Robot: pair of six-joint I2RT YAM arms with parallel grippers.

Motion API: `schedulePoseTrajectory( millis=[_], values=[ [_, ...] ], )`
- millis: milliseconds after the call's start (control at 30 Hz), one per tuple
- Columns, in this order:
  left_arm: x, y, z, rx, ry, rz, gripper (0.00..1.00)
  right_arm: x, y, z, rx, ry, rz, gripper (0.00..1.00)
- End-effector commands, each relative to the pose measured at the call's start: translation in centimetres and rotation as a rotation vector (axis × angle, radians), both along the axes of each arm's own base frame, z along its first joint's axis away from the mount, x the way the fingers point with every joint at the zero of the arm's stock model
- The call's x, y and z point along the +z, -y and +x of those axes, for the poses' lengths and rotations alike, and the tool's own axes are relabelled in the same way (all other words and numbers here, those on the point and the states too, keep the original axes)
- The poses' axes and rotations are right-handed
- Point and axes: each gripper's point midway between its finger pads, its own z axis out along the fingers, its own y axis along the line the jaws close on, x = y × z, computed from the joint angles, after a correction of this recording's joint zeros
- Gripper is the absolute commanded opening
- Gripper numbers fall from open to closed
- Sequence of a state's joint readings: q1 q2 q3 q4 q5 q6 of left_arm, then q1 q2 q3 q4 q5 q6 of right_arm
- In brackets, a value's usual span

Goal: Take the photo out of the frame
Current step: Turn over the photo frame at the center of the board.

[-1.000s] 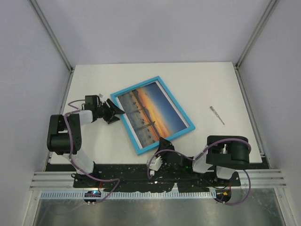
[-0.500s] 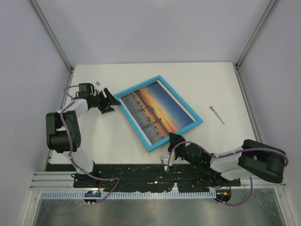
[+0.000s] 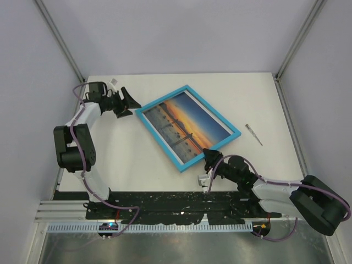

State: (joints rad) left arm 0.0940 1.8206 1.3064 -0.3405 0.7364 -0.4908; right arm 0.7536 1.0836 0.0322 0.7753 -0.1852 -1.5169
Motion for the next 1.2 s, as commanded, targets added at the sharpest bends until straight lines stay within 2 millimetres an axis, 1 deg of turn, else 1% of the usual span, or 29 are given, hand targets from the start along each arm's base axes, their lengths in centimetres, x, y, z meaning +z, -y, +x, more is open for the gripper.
schedulePoseTrajectory(
  millis=[0, 33, 133, 200, 233, 267, 300, 333, 367, 400, 433, 467, 500, 533, 567, 600, 633, 667, 700, 733, 767, 800, 833, 867, 933, 1000, 1033, 1133, 1167],
  values=[
    [3.2, 0.0, 1.4, -0.021, 0.084, -0.013, 0.77, -7.5, 3.2, -4.3, 0.063, -0.148, -0.147, 0.13],
    [3.3, 0.0, 1.7, -0.021, 0.087, -0.017, 0.77, -7.9, 3.4, -4.3, 0.053, -0.16, -0.161, 0.16],
    [3.3, 0.1, 2.4, -0.017, 0.081, -0.027, 0.79, -8.2, 4.1, -3.7, 0.014, -0.176, -0.193, 0.35],
    [3.1, 0.2, 2.8, -0.017, 0.075, -0.033, 0.8, -9.0, 4.6, -3.8, -0.002, -0.208, -0.23, 0.46],
    [3.1, 0.2, 3.0, -0.018, 0.077, -0.036, 0.81, -9.5, 4.9, -3.9, -0.006, -0.232, -0.25, 0.49],
    [3.0, 0.2, 3.2, -0.013, 0.076, -0.034, 0.83, -9.9, 5.2, -4.0, -0.016, -0.251, -0.267, 0.56],
    [2.9, 0.2, 3.3, -0.013, 0.08, -0.027, 0.83, -9.7, 5.1, -3.8, -0.025, -0.267, -0.269, 0.59],
    [2.8, 0.2, 3.5, -0.013, 0.084, -0.022, 0.83, -10.5, 5.6, -4.1, -0.036, -0.308, -0.305, 0.62],
    [2.8, 0.3, 3.7, -0.013, 0.088, -0.012, 0.83, -10.5, 5.6, -4.0, -0.048, -0.332, -0.307, 0.65],
    [2.7, 0.4, 3.8, -0.012, 0.091, -0.005, 0.83, -10.4, 5.7, -3.8, -0.065, -0.36, -0.327, 0.72],
    [2.6, 0.4, 4.1, -0.007, 0.095, 0.009, 0.83, -9.8, 5.5, -3.3, -0.079, -0.372, -0.315, 0.74],
    [2.6, 0.5, 4.2, -0.009, 0.095, 0.015, 0.84, -10.4, 6.0, -3.9, -0.087, -0.415, -0.347, 0.75],
    [2.6, 0.6, 4.4, -0.008, 0.1, 0.023, 0.84, -9.6, 5.6, -3.4, -0.102, -0.427, -0.327, 0.79],
    [2.5, 0.7, 4.6, -0.005, 0.106, 0.041, 0.86, -10.0, 5.9, -4.0, -0.114, -0.49, -0.345, 0.8],
    [2.5, 0.7, 4.9, -0.004, 0.112, 0.057, 0.86, -9.1, 5.4, -3.7, -0.115, -0.506, -0.332, 0.81],
    [2.5, 1.0, 5.0, -0.007, 0.117, 0.075, 0.86, -9.3, 5.7, -4.5, -0.136, -0.586, -0.343, 0.81],
    [2.5, 0.9, 5.3, -0.007, 0.12, 0.094, 0.87, -7.6, 4.7, -3.9, -0.131, -0.601, -0.31, 0.82],
    [2.5, 1.2, 5.5, -0.017, 0.124, 0.105, 0.87, -7.7, 5.1, -4.8, -0.158, -0.687, -0.311, 0.82],
    [2.5, 1.4, 5.7, -0.022, 0.127, 0.121, 0.88, -5.5, 3.9, -4.1, -0.147, -0.693, -0.266, 0.82],
    [2.5, 1.4, 6.0, -0.027, 0.128, 0.136, 0.88, -3.9, 3.4, -4.1, -0.167, -0.741, -0.23, 0.82],
    [2.3, 1.7, 6.2, -0.039, 0.127, 0.147, 0.88, -3.6, 3.4, -4.7, -0.176, -0.793, -0.224, 0.87],
    [2.2, 1.5, 6.5, -0.044, 0.13, 0.161, 0.89, -1.8, 2.8, -4.2, -0.197, -0.812, -0.177, 0.89],
    [1.9, 1.4, 6.7, -0.05, 0.122, 0.173, 0.89, -1.5, 2.8, -4.3, -0.215, -0.847, -0.166, 0.9],
    [1.8, 2.9, 6.7, -0.082, 0.127, 0.186, 0.89, -0.7, 2.9, -4.3, -0.253, -0.893, -0.142, 0.92],
    [1.1, 3.3, 6.9, -0.103, 0.117, 0.22, 0.89, -0.5, 3.9, -3.6, -0.346, -0.962, -0.106, 0.93],
    [0.6, 3.8, 7.1, -0.122, 0.11, 0.249, 0.89, -0.8, 5.0, -3.1, -0.424, -1.034, -0.06, 0.93],
    [0.2, 4.1, 7.1, -0.131, 0.103, 0.26, 0.89, -1.4, 5.4, -3.5, -0.438, -1.086, -0.06, 0.93],
    [-1.0, 4.6, 7.1, -0.155, 0.082, 0.292, 0.89, -2.9, 7.5, -3.0, -0.54, -1.15, -0.033, 0.93],
    [-1.5, 4.6, 7.0, -0.158, 0.069, 0.3, 0.9, -3.2, 7.9, -2.4, -0.564, -1.132, -0.027, 0.93]
  ],
)
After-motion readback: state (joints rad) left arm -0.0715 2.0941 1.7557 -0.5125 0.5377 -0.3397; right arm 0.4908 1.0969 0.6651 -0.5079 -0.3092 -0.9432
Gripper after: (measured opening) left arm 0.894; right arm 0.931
